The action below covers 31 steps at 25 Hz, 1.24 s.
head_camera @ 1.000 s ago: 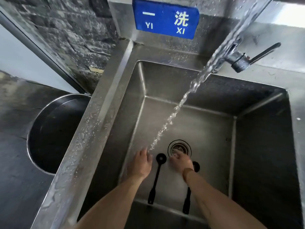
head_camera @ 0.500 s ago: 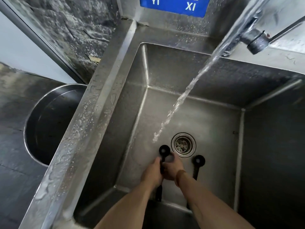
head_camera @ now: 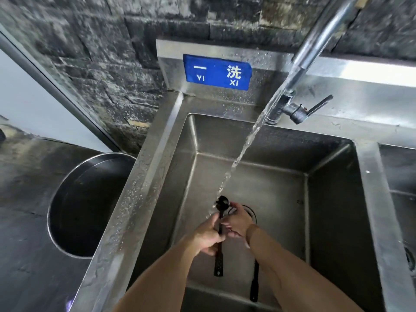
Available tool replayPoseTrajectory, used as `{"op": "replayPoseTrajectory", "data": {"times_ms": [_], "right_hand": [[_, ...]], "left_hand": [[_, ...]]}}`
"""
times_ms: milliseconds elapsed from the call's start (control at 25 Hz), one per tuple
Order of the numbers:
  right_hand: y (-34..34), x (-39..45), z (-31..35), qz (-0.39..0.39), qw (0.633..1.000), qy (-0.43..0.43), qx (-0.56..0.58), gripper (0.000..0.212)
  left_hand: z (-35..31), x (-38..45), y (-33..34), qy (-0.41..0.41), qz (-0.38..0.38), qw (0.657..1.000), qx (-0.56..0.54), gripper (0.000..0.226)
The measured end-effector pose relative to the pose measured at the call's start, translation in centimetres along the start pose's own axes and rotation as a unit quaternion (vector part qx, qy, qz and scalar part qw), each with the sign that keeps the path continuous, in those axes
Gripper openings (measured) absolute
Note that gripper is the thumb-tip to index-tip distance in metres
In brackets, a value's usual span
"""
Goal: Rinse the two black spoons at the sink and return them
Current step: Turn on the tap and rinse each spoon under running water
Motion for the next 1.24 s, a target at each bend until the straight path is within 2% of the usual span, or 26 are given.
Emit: {"op": "replayPoseTrajectory", "data": {"times_ms": [160, 320, 440, 600, 800, 920, 1120, 1240], "right_hand": [[0.0, -1.7, 2.7, -0.003, 0.999, -0.039, 0.027, 0.056], [0.3, -2.7, 4.0, 0.009, 0.995, -0.027, 0.093, 0.039], [0.8, -2.5, 4.3, 0.008, 0.995, -0.025, 0.097, 0.034], [1.6, -1.8, 4.7, -0.023, 0.993, -0.028, 0.113, 0.022], [1.3, -1.4, 5.4, -0.094, 0.986, -0.063, 0.121, 0.029], [1.2, -1.6, 5.4, -0.055, 0.992, -0.058, 0.096, 0.032], [1.5, -1.9, 6.4, -0.113, 0.986, -0.085, 0.094, 0.012], [2.1, -2.5, 6.7, -0.047, 0.989, -0.092, 0.103, 0.038]], "left_hand": [[-1.8, -3.0, -1.7, -0.008, 0.008, 0.999, -0.043, 0.080], [-2.3, -5.0, -2.4, 0.001, 0.021, 0.999, -0.045, 0.075], [-2.3, -5.7, -3.0, 0.014, 0.043, 0.998, -0.051, 0.072], [-1.8, -5.8, -4.0, 0.024, 0.064, 0.996, -0.057, 0.071], [-1.6, -5.4, -4.7, 0.047, 0.062, 0.995, -0.059, 0.040], [-1.4, -5.1, -4.7, 0.038, 0.055, 0.996, -0.051, 0.036], [-1.1, -4.7, -4.9, 0.054, 0.043, 0.996, -0.053, 0.034], [-0.8, -4.4, -5.3, 0.056, 0.023, 0.997, -0.042, 0.033]]}}
Point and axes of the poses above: each hand's wrist, its own x-axis towards the middle knuckle, its own y-axis out of the palm, z = x × y, the point moved 3 cm from there along x, towards the middle knuckle, and after that the axes turned 7 degrees about x, right-handed, at the moved point
